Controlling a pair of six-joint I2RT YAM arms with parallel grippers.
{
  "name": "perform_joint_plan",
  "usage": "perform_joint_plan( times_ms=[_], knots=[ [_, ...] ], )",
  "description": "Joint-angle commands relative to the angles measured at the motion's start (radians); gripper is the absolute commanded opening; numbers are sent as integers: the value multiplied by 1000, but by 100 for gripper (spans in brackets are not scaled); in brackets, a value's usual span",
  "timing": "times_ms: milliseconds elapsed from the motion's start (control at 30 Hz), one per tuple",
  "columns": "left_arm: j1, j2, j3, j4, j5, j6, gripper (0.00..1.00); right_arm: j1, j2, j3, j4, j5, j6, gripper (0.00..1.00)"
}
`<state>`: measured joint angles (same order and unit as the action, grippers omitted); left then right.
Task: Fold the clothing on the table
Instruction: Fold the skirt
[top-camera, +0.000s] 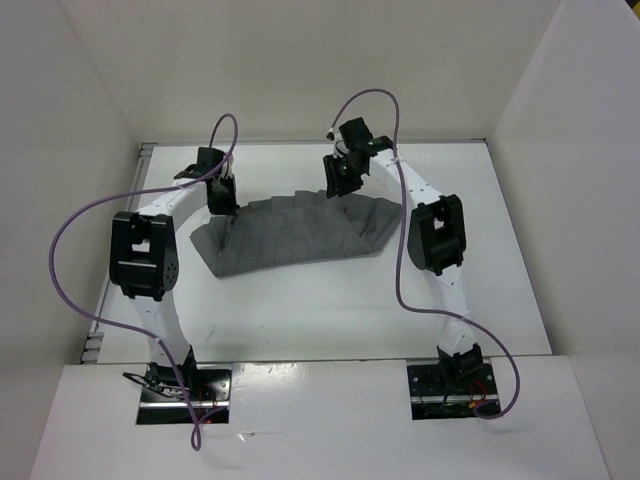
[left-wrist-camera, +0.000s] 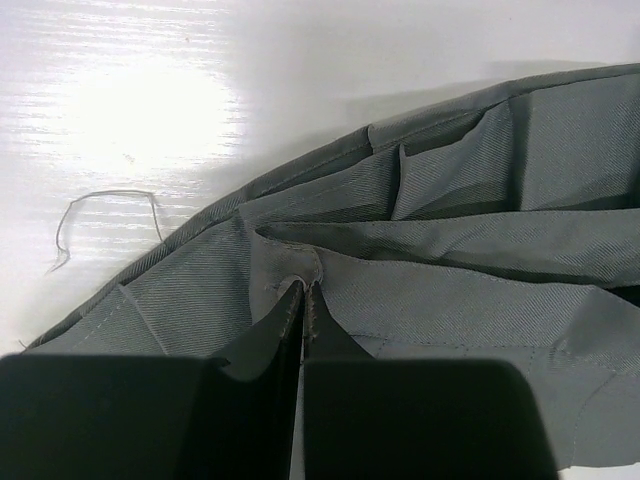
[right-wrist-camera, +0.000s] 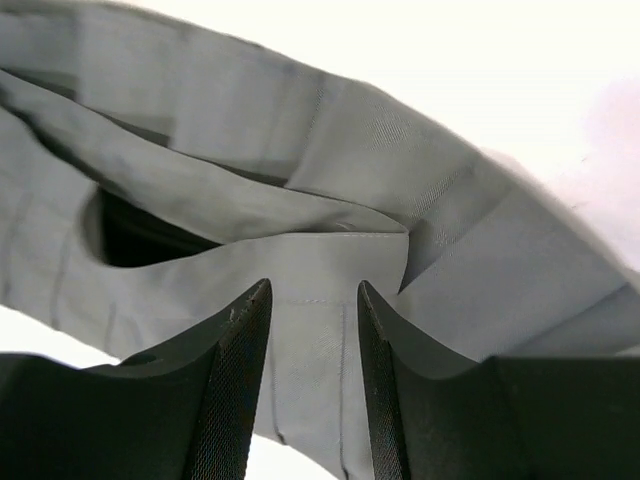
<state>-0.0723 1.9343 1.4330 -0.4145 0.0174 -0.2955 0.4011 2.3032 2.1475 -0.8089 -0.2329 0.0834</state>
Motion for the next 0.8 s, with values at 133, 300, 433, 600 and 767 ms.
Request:
perform_joint_plan(
  times_ms=[133,300,433,600,767],
  knots=[
    [8,-29,-16,45,26,-25,4,-8,76,-6,-46,39,13,46],
    [8,-20,4,31,35,-25,4,-8,64,-83,-10,53,22,46],
    [8,-20,4,31,44,-25,4,-8,64,-104,-10,63,22,46],
    [8,-9,4,31,44,-16,4,-8,76,-115,-10,11,22,46],
    [8,0,4,31,44,-16,4,-8,98,-124,-10,-115,13,35]
  ],
)
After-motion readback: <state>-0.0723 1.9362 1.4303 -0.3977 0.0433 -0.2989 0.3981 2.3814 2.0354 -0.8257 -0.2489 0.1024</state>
